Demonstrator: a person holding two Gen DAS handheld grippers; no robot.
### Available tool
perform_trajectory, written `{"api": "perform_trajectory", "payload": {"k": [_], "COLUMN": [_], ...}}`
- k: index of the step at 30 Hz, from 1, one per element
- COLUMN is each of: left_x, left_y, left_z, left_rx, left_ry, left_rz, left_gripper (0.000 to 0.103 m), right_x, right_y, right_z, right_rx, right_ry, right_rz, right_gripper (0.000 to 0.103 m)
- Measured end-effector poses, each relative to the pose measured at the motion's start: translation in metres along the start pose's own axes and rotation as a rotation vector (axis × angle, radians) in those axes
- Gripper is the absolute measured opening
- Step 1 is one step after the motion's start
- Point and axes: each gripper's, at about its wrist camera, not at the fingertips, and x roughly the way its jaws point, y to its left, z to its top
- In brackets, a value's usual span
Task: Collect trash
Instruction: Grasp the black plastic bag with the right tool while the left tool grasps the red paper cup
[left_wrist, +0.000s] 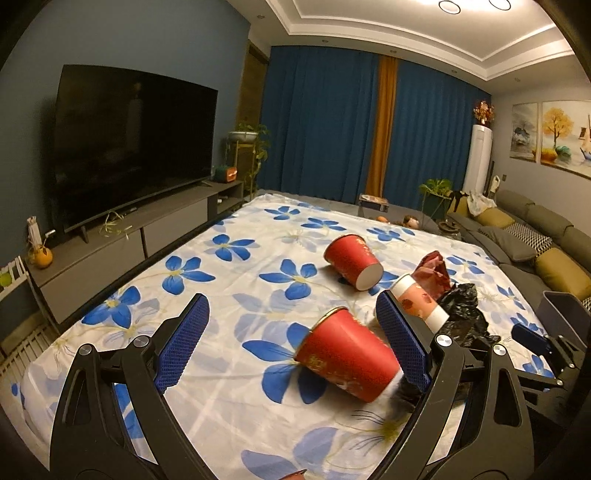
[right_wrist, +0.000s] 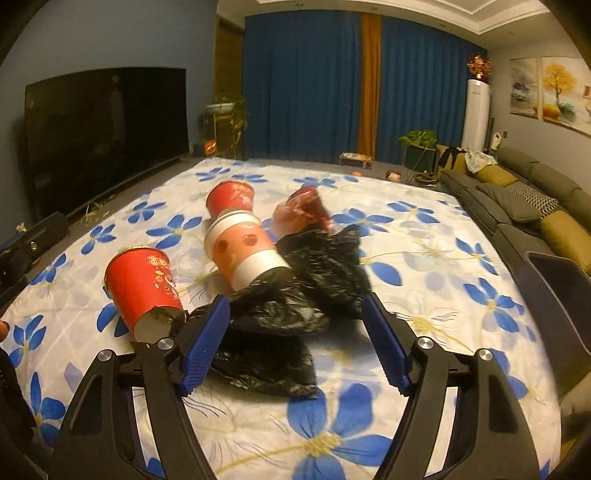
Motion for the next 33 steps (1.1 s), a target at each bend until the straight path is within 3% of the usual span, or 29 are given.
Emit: {"api": "perform_trajectory", "payload": {"k": [9,18,20,30,33], "left_x": [0.015,0.027,0.029,0.045,0.055], "left_y": [0.005,0.002,0.001,0.001,0.0], "left_z": [-0.004,-0.007,-0.008,-0.012,-0.012], "left_rx": [0.014,0.027,0.028,0.035,0.039], "left_ry": [0.032,0.061,0.07,0.132,0.164], "left_rz": [-0.025,-0.059,-0.067,-0.125,-0.171], "left_gripper": [0.09,0.09,0.09,0.09,0.084], "right_x": [0.03,0.04,0.041,0.01,-0.002], "right_y": [0.012,0.011,0.011,0.007,0.002], "right_z": [-0.001,-0.003,-0.004,-0.004,-0.002], "right_rx": [-0.027,-0.016,-0.013,-0.017,-0.007], "right_ry": [0.077,0.126,0.135,0.051,0.02], "right_rz": [0.042,0.119,0.132,0.129,0.119], "right_gripper": [0.064,0.027,0.011,0.006,0.006]}}
